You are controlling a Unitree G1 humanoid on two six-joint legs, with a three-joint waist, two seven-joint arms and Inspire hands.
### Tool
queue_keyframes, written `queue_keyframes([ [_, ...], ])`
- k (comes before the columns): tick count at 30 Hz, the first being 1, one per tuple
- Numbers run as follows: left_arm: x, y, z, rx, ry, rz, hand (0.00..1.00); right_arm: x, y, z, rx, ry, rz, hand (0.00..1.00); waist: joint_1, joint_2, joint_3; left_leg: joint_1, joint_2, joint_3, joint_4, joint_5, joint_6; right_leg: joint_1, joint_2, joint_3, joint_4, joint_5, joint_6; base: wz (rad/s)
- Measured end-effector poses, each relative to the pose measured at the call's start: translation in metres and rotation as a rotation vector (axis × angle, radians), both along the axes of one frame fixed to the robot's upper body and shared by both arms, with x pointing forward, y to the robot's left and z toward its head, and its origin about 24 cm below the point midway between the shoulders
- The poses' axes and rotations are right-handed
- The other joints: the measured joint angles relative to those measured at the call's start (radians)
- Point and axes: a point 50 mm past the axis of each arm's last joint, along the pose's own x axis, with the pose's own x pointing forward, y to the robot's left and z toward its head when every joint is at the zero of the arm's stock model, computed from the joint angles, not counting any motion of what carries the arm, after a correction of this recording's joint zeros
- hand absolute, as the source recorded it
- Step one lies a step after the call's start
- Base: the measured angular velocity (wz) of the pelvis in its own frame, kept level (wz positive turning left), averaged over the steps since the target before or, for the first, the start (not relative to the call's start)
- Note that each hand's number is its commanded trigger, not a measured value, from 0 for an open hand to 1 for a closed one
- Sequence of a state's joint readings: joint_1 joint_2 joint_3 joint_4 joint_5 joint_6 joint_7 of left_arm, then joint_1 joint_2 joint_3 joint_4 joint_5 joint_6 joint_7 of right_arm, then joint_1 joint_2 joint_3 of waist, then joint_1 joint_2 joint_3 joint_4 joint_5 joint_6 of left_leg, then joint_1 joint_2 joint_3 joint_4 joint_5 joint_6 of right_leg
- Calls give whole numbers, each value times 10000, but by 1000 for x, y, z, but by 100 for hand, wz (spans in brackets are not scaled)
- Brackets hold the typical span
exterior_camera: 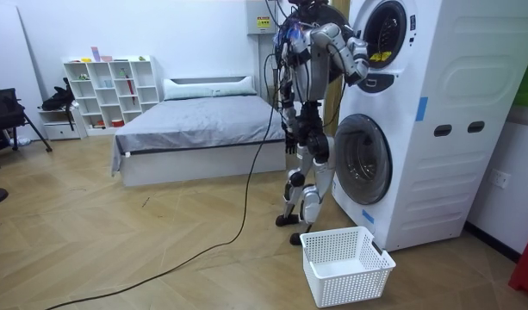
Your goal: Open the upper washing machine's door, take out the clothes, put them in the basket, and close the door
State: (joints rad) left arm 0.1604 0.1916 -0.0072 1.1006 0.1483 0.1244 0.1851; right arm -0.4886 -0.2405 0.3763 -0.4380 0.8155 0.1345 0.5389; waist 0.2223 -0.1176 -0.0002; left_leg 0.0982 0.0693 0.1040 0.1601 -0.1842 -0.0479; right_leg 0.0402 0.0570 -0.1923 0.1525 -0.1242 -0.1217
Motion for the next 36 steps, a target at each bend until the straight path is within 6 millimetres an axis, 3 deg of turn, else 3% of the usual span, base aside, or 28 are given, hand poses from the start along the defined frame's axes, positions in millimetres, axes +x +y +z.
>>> queue_keyframes([
  [1, 1, 0, 0, 3, -81, 3, 0, 1, -1, 0, -30, 15, -164, 0, -5, 0, 34, -3, -5, 0, 0, -3, 5, 12, -1, 0, -13, -8, 14, 0],
  [6, 2, 2, 1, 27, -199, 264, 0, 9, -15, 3, -175, -3, -1126, 0, -251, 2, 47, -67, -53, -10, 21, -30, 52, -25, -57, -80, -33, -68, 87, 7],
  [13, -13, 7, 2, 153, 33, 665, 0, 28, -55, 18, 661, 90, -3656, 0, -721, 37, 61, 0, -121, -16, 56, -65, 109, 131, -119, -98, -69, -117, 177, 2],
  [17, -17, 8, 2, 187, 66, 764, 0, 41, -73, 14, 644, 523, -5046, 0, -907, 61, 60, 10, -130, -87, 63, -77, 126, 110, -124, -146, -37, -116, 179, 2],
  [26, -25, 6, 1, 163, 288, 740, 0, 46, -84, 15, 332, 350, -5974, 0, -1087, 273, 9, -13, -147, -234, 73, -78, 129, 132, -154, -283, -14, -138, 187, 5],
  [36, -26, 5, 0, 69, 356, 757, 0, 58, -93, 5, -274, 567, -6727, 0, -1041, 172, -49, 31, -147, -242, 95, -77, 128, 252, -164, -339, -28, -152, 192, 0],
])
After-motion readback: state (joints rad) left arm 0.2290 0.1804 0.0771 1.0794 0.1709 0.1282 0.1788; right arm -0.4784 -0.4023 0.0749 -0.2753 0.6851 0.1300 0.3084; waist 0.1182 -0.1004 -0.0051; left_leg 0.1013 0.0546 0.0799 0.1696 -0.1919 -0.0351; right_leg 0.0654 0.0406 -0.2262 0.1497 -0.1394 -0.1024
